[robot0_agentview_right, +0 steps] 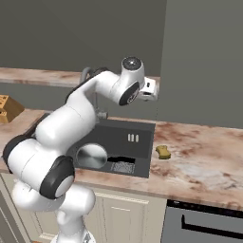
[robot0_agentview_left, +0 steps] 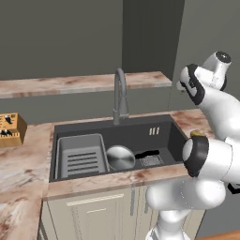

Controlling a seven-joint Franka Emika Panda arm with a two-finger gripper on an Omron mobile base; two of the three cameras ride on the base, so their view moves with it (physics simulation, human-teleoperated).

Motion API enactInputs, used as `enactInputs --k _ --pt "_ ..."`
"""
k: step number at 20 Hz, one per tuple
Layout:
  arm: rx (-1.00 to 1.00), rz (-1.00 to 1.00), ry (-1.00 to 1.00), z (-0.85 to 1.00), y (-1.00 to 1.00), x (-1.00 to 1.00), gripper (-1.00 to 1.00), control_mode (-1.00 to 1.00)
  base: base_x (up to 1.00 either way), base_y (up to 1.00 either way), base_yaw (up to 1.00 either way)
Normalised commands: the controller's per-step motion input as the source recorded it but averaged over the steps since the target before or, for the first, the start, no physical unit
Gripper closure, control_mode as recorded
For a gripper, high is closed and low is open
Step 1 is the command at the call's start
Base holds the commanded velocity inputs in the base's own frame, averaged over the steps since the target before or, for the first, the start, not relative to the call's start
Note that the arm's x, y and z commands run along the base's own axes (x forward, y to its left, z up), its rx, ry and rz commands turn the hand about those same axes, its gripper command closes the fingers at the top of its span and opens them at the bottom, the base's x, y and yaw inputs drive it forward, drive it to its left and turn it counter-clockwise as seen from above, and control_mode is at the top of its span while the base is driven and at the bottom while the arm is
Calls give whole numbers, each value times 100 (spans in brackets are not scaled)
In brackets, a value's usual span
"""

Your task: Pick the pan and sponge and place them into the sink. Then turn on the water.

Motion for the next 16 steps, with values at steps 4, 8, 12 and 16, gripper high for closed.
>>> enactInputs --k 4,8,12,16 --pt "-10 13 0 -23 0 -28 -100 -100 0 0 0" --pt "-7 12 0 -18 0 -32 -100 -100 0 0 0" --pt "-13 9 0 -20 -2 -23 -100 -100 0 0 0" --pt "-10 5 0 -3 -6 -13 -100 -100 0 0 0"
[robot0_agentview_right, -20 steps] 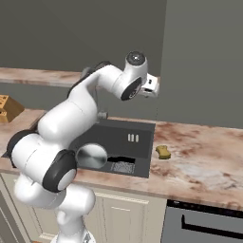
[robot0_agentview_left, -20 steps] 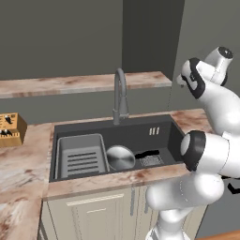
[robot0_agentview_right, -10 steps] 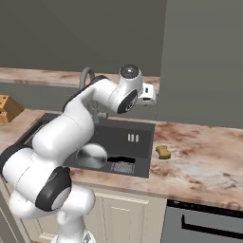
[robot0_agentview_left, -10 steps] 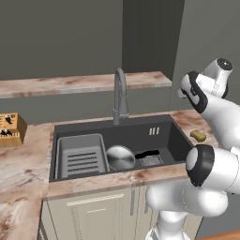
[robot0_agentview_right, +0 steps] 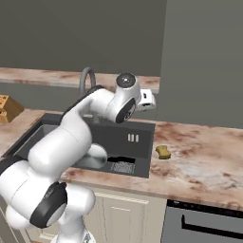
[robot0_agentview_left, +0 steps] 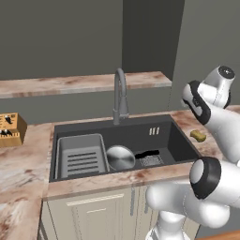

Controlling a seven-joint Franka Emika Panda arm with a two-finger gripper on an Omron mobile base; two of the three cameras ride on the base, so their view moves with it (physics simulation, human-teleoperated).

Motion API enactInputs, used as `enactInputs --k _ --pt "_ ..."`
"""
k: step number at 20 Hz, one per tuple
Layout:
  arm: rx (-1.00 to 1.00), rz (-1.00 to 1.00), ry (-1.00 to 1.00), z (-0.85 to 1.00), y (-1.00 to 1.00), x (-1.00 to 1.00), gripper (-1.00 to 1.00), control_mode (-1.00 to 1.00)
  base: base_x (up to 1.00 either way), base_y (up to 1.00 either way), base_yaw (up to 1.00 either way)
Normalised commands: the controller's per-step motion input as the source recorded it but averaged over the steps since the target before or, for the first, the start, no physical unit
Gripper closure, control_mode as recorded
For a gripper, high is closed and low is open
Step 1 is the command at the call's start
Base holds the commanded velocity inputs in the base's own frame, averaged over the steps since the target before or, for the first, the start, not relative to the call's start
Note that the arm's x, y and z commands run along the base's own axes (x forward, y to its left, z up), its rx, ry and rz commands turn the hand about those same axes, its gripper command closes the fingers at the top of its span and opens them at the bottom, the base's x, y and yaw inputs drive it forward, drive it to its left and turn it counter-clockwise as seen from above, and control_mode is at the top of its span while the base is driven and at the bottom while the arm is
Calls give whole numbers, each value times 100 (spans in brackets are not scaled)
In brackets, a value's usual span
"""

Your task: Pick the pan and sponge and place them into the sink. Then turn on the water.

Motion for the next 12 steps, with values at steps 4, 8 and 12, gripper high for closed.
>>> enactInputs --k 4,8,12 --pt "-5 3 0 -21 -8 -18 -100 -100 0 0 0" --pt "-1 3 1 -32 -9 -22 -100 -100 0 0 0" --pt "0 2 3 -40 -11 -24 -100 -100 0 0 0"
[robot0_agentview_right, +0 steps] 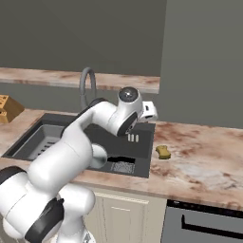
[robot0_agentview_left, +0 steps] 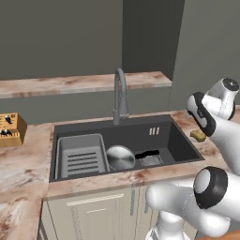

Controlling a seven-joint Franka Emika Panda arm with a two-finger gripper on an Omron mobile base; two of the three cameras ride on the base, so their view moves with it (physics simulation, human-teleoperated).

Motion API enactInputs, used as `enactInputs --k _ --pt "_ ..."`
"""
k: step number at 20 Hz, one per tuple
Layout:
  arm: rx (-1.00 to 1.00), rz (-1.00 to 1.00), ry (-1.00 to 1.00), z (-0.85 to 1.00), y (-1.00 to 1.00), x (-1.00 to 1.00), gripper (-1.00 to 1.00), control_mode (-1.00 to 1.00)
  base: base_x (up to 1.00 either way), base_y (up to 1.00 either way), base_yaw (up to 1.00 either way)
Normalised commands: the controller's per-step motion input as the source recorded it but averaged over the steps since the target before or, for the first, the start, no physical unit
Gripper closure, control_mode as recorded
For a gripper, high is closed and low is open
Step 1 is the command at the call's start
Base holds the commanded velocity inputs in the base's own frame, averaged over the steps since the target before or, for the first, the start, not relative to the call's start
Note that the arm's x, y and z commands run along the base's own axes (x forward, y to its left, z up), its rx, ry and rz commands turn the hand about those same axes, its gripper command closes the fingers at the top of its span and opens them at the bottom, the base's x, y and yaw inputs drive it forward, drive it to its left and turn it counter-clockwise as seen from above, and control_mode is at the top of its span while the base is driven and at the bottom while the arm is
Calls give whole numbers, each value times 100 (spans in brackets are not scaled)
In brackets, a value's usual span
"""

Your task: Pick the pan and sponge and place them into the sink. Then turn on the water.

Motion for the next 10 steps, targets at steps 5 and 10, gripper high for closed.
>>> enactInputs --k 5,10 --pt "-2 0 9 -38 -6 -8 -100 -100 0 0 0" --pt "0 0 12 -29 -6 -1 -100 -100 0 0 0"
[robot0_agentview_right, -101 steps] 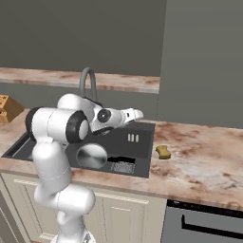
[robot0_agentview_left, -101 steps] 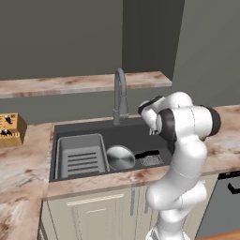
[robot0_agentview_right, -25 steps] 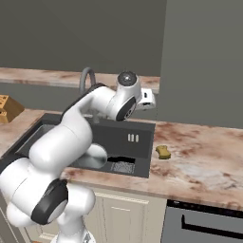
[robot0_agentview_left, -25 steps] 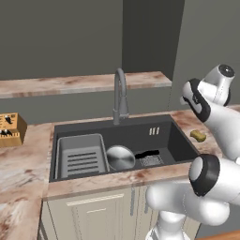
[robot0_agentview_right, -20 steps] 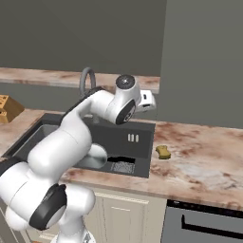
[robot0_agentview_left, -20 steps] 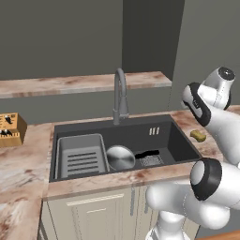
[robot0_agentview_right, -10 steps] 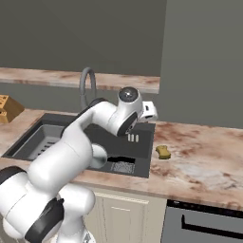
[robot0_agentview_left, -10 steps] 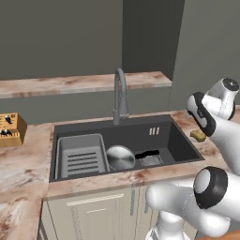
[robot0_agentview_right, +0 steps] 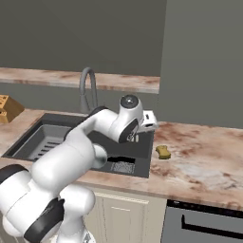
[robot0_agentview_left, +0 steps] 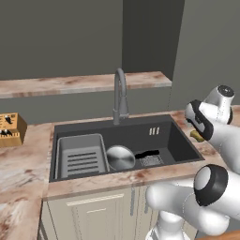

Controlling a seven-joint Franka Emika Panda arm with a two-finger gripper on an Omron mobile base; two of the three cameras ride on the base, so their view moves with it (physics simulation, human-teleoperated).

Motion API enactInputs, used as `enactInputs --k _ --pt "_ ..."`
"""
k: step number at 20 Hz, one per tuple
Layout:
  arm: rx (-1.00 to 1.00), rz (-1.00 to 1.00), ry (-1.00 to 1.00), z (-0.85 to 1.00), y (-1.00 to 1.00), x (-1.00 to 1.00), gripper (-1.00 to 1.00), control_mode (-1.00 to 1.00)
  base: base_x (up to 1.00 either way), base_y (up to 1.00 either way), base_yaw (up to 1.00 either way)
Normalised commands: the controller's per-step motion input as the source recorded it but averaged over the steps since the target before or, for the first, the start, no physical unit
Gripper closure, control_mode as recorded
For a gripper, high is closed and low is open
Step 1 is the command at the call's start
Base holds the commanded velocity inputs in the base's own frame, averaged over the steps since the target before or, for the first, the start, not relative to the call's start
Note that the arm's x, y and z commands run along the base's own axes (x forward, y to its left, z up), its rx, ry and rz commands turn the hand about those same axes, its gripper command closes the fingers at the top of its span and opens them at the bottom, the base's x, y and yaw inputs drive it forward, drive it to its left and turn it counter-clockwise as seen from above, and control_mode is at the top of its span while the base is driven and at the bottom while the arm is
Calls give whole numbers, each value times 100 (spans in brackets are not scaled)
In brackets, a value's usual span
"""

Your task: Pick the pan and sponge and place them into the sink. Then turn on the water.

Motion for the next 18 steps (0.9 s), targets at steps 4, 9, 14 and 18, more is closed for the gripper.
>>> enactInputs --k 4,9,14,18 --pt "0 0 10 -24 -11 -1 -100 -100 0 0 0" --pt "0 0 6 -22 -22 0 -100 -100 0 0 0" --pt "0 1 1 -29 -31 -1 -100 -100 0 0 0" --pt "0 0 1 -42 -32 0 -100 -100 0 0 0"
